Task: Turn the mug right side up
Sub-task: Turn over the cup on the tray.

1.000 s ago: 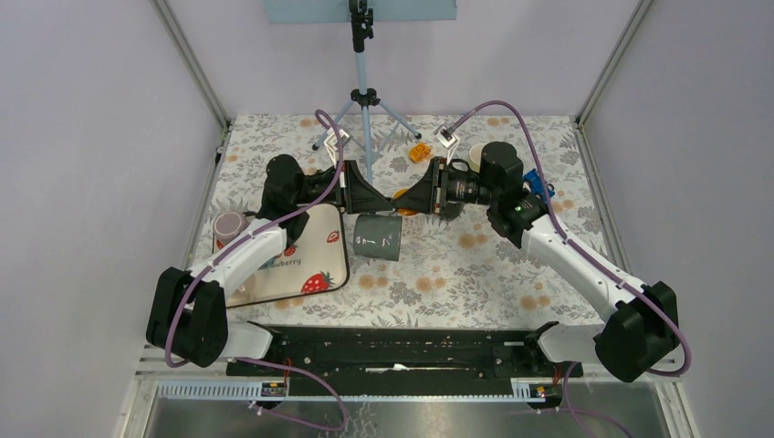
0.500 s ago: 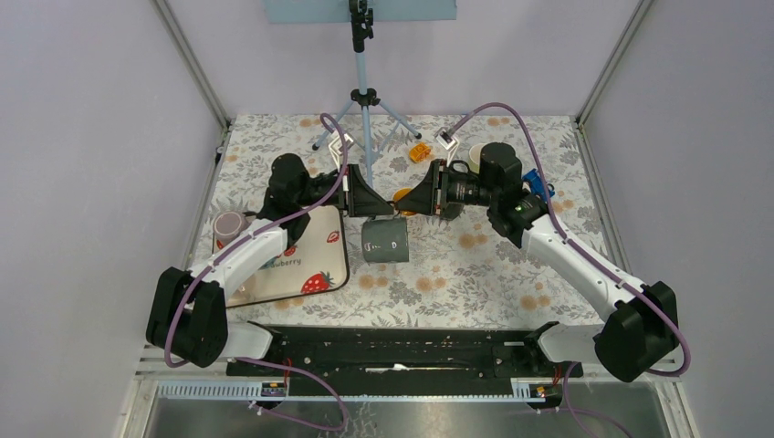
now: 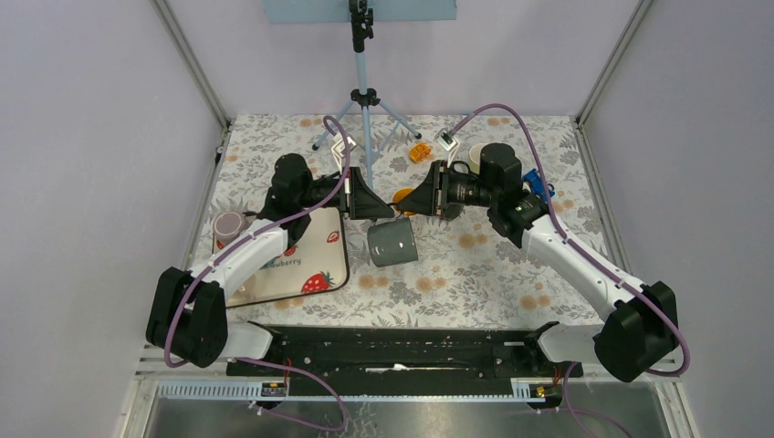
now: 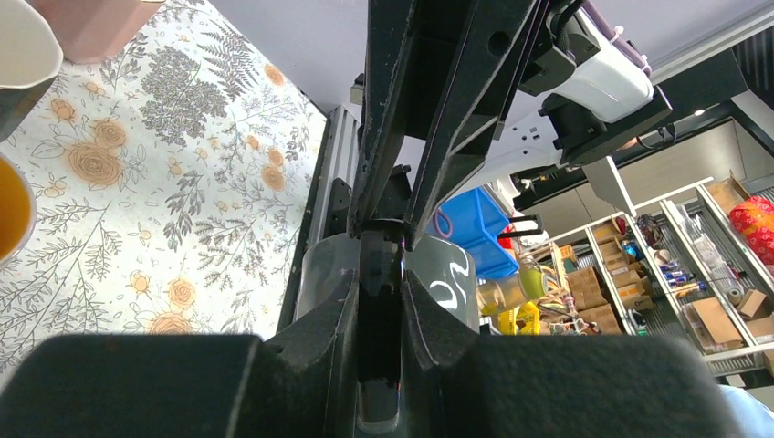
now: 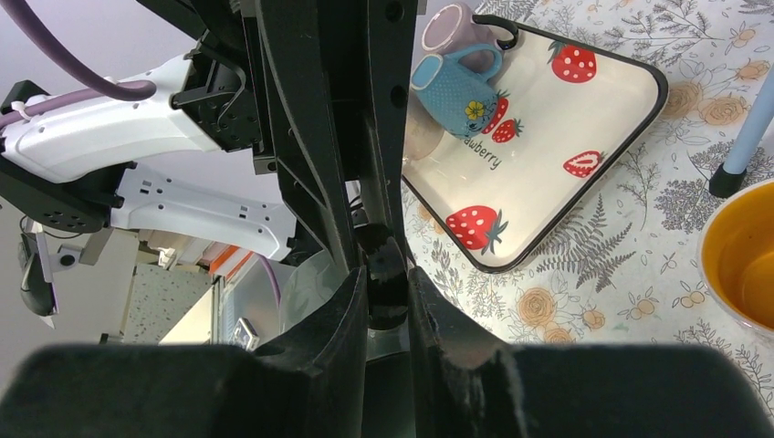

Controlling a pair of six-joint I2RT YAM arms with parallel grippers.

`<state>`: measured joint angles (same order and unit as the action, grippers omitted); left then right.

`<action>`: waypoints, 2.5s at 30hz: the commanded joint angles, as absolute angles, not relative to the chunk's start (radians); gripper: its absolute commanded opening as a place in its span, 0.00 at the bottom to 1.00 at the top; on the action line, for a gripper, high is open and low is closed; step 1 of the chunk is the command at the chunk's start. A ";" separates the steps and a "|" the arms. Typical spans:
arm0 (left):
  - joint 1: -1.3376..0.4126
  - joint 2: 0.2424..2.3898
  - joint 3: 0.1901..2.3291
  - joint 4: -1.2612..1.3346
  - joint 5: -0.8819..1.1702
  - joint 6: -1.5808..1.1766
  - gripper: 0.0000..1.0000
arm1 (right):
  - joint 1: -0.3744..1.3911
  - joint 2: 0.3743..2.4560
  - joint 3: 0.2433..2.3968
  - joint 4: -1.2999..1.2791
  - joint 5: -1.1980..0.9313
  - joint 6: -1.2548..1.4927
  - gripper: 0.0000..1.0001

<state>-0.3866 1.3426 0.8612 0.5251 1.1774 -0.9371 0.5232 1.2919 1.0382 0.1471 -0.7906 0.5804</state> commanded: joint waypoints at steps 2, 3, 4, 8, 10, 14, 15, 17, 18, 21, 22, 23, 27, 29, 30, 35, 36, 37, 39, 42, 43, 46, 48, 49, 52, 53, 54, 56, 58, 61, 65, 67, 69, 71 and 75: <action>-0.377 1.299 0.845 0.528 1.232 -0.909 0.07 | 0.476 1.257 1.048 0.203 -0.738 0.580 0.00; -0.378 1.298 0.845 0.527 1.233 -0.905 0.00 | 0.475 1.255 1.047 0.204 -0.741 0.580 0.00; -0.378 1.298 0.845 0.525 1.231 -0.902 0.00 | 0.476 1.255 1.047 0.204 -0.745 0.579 0.00; -0.380 1.296 0.847 0.576 1.235 -0.922 0.00 | 0.475 1.276 1.060 0.193 -0.805 0.562 0.00; -0.380 1.299 0.849 0.624 1.243 -0.955 0.00 | 0.475 1.293 1.068 0.191 -0.843 0.562 0.04; -0.387 1.308 0.868 0.637 1.243 -0.958 0.00 | 0.477 1.307 1.060 0.239 -0.919 0.595 0.21; -0.388 1.311 0.871 0.640 1.242 -0.960 0.00 | 0.477 1.308 1.057 0.248 -0.930 0.600 0.23; -0.390 1.315 0.875 0.644 1.235 -0.962 0.00 | 0.478 1.313 1.055 0.250 -0.950 0.601 0.27; -0.390 1.316 0.878 0.644 1.231 -0.962 0.00 | 0.481 1.317 1.057 0.246 -0.954 0.600 0.28; -0.393 1.326 0.879 0.668 1.227 -0.977 0.00 | 0.492 1.322 1.062 0.229 -0.959 0.581 0.31; -0.393 1.329 0.880 0.675 1.225 -0.981 0.00 | 0.496 1.325 1.064 0.224 -0.960 0.577 0.32; -0.393 1.331 0.880 0.679 1.224 -0.984 0.00 | 0.498 1.330 1.066 0.219 -0.962 0.575 0.32; -0.393 1.337 0.877 0.714 1.220 -1.007 0.00 | 0.511 1.344 1.074 0.202 -0.969 0.559 0.33; -0.393 1.343 0.873 0.745 1.222 -1.030 0.00 | 0.516 1.348 1.074 0.202 -0.971 0.555 0.33; -0.392 1.347 0.870 0.771 1.224 -1.043 0.00 | 0.517 1.350 1.074 0.203 -0.972 0.554 0.33; -0.394 1.360 0.861 0.790 1.227 -1.061 0.00 | 0.533 1.349 1.081 0.211 -0.987 0.537 0.32; -0.394 1.363 0.860 0.790 1.224 -1.060 0.00 | 0.537 1.351 1.087 0.199 -0.984 0.527 0.32; -0.394 1.365 0.861 0.790 1.219 -1.060 0.00 | 0.544 1.354 1.090 0.189 -0.983 0.516 0.32; -0.396 1.370 0.861 0.789 1.214 -1.060 0.00 | 0.549 1.357 1.092 0.180 -0.974 0.510 0.29; -0.396 1.374 0.871 0.726 1.207 -1.020 0.00 | 0.550 1.355 1.092 0.166 -0.949 0.502 0.12; -0.397 1.373 0.876 0.688 1.202 -0.992 0.00 | 0.550 1.352 1.093 0.149 -0.937 0.494 0.08; -0.400 1.365 0.889 0.558 1.185 -0.899 0.00 | 0.549 1.331 1.088 0.092 -0.869 0.458 0.00; -0.406 1.362 0.909 0.430 1.159 -0.807 0.00 | 0.551 1.313 1.078 0.059 -0.831 0.441 0.00; -0.410 1.364 0.918 0.357 1.145 -0.767 0.00 | 0.551 1.304 1.073 0.042 -0.812 0.437 0.00; -0.429 1.385 0.948 0.211 1.089 -0.657 0.03 | 0.550 1.277 1.058 -0.026 -0.746 0.434 0.00; -0.438 1.390 0.950 0.184 1.063 -0.637 0.14 | 0.550 1.268 1.050 -0.052 -0.723 0.434 0.00; -0.449 1.393 0.952 0.154 1.036 -0.616 0.18 | 0.550 1.262 1.044 -0.078 -0.703 0.431 0.00; -0.472 1.404 0.949 0.124 0.987 -0.593 0.27 | 0.550 1.245 1.027 -0.114 -0.666 0.432 0.00; -0.499 1.416 0.941 0.104 0.943 -0.580 0.32 | 0.551 1.226 1.005 -0.130 -0.643 0.437 0.00; -0.527 1.430 0.924 0.110 0.902 -0.576 0.38 | 0.550 1.200 0.978 -0.151 -0.612 0.438 0.00; -0.546 1.457 0.916 0.120 0.870 -0.575 0.40 | 0.550 1.191 0.963 -0.191 -0.573 0.420 0.00; -0.553 1.469 0.916 0.117 0.853 -0.571 0.44 | 0.551 1.186 0.960 -0.212 -0.545 0.414 0.00; -0.560 1.481 0.917 0.115 0.829 -0.569 0.45 | 0.550 1.187 0.964 -0.242 -0.518 0.404 0.00; -0.568 1.495 0.917 0.115 0.804 -0.570 0.48 | 0.550 1.189 0.962 -0.267 -0.494 0.399 0.00; -0.592 1.524 0.919 0.115 0.763 -0.575 0.48 | 0.549 1.187 0.956 -0.319 -0.443 0.389 0.00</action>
